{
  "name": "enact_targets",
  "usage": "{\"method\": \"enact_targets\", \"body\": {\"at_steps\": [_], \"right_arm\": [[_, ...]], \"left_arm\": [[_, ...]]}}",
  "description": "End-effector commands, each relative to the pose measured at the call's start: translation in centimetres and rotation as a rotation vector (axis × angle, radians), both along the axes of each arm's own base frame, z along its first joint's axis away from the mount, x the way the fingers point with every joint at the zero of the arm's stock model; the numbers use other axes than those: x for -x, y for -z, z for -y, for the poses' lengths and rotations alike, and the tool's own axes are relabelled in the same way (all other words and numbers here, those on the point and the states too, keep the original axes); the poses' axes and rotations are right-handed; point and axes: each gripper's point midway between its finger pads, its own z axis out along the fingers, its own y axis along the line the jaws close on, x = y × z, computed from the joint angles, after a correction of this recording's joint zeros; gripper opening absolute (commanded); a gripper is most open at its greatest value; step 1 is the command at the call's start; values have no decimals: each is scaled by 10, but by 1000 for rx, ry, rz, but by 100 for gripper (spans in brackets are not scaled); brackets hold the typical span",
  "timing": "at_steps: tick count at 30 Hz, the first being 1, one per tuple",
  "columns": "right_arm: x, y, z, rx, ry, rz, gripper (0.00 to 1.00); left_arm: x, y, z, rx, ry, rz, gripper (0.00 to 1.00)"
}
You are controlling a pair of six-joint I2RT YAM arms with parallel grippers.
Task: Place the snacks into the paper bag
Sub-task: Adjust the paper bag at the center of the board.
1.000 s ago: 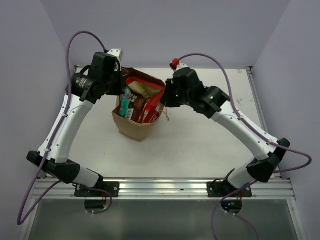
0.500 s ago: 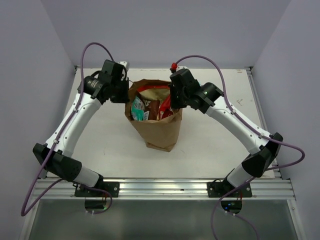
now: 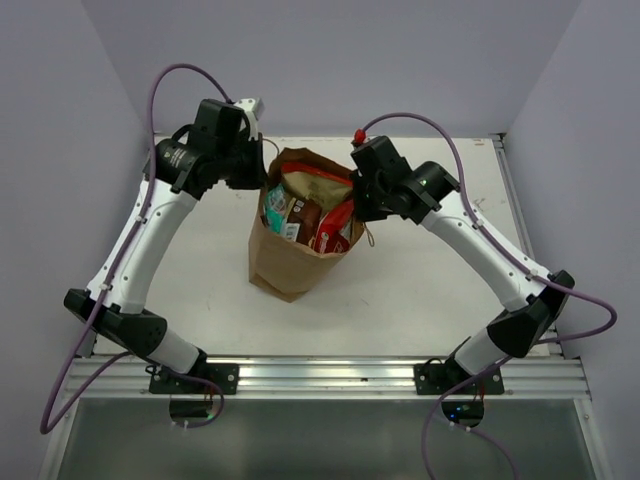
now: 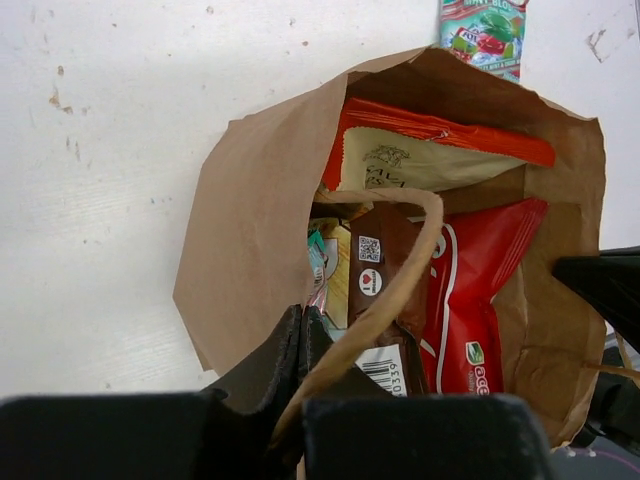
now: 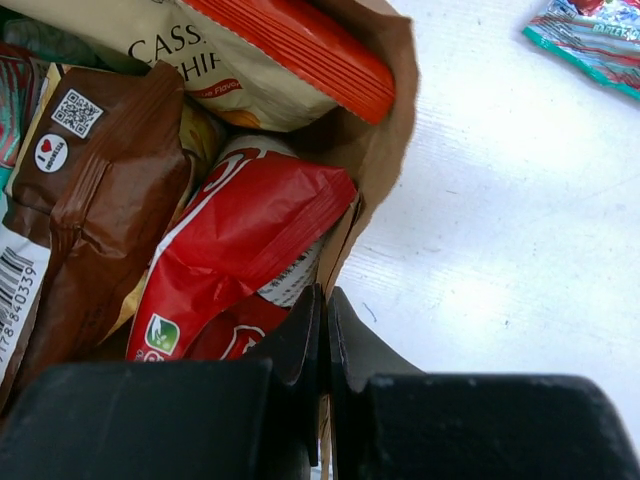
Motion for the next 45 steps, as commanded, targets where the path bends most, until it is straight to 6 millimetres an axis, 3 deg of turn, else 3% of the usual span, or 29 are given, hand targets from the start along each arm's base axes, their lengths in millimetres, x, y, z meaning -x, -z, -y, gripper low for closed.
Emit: {"method": "enact_targets", "body": {"at_steps": [1,2,3,4,5,6,7,9,10,11,12,13,14,16,18,20,22,25,28,30,31,34,35,36,37,39,40,42,45], "right_arm": [[5,-31,-16,-64,-55,41,0],[13,-50,-20,-123,-74,94,0],[13,-53,-24,-155,-81,110,0],[6,-49,-24,-151,-70,131,0],[1,-48,-17,-124,-41,126,0],[-6,-40,-16,-61,-38,103,0],[-2,-63,-15,-70,-49,111,0],[2,-79,-26,-102,-82,141,0],[4,-96,-28,-147,-90,179,0],[4,-98,-30,-159,-93,187,0],[2,-96,-28,-152,-87,193,0],[-3,-76,-25,-98,-69,176,0],[-12,-60,-15,-65,-35,139,0],[-7,-46,-14,-48,-37,68,0],[-3,-57,-16,-91,-40,100,0],[-8,-56,-13,-108,-18,138,0],[-10,-49,-6,-55,-13,116,0],[-15,-25,-11,-23,-19,82,0],[-16,-13,-20,-34,-33,50,0],[-15,-20,-26,-63,-45,41,0],[-13,-39,-29,-98,-55,62,0],[-5,-75,-34,-169,-72,126,0],[-5,-75,-33,-172,-70,132,0],[-7,-71,-30,-154,-67,141,0],[-15,-51,-23,-97,-30,136,0],[-23,-19,-14,-51,-1,34,0],[-18,-20,-13,-39,-10,3,0],[-14,-36,-19,-81,-22,46,0],[-10,-66,-21,-167,-28,110,0]], "left_arm": [[-3,-35,14,130,33,89,0],[2,-39,5,85,-18,147,0],[-3,-28,-6,33,-67,160,0],[-7,-8,-16,-16,-80,126,0],[-1,2,-6,57,2,33,0],[-20,14,-23,77,-35,-37,0],[-23,6,-21,95,-30,-32,0],[-26,-40,-4,108,-19,91,0],[-19,-80,-1,143,-17,165,0],[-20,-87,-3,117,-51,192,0],[-11,-90,6,95,-37,210,0],[-15,-88,3,68,-63,254,0],[-12,-26,7,10,-35,118,0],[-18,9,-10,127,-29,-22,0],[-19,-5,-12,160,-41,30,0],[-17,-30,-11,165,-44,94,0],[-15,-39,-17,134,-53,116,0],[-18,-6,-27,56,-82,61,0],[-13,9,-13,110,-27,15,0],[-15,-2,-11,125,-25,36,0],[-12,-27,-12,141,-20,72,0],[-3,-68,-4,167,-11,153,0],[4,-71,-1,163,-4,168,0],[1,-68,-1,159,-12,182,0],[-1,-26,-7,94,-34,108,0],[-6,15,-21,65,-58,22,0],[-5,32,-25,62,-56,-39,0],[-8,22,-29,86,-60,-18,0],[-6,-44,-22,167,-39,103,0]]}}
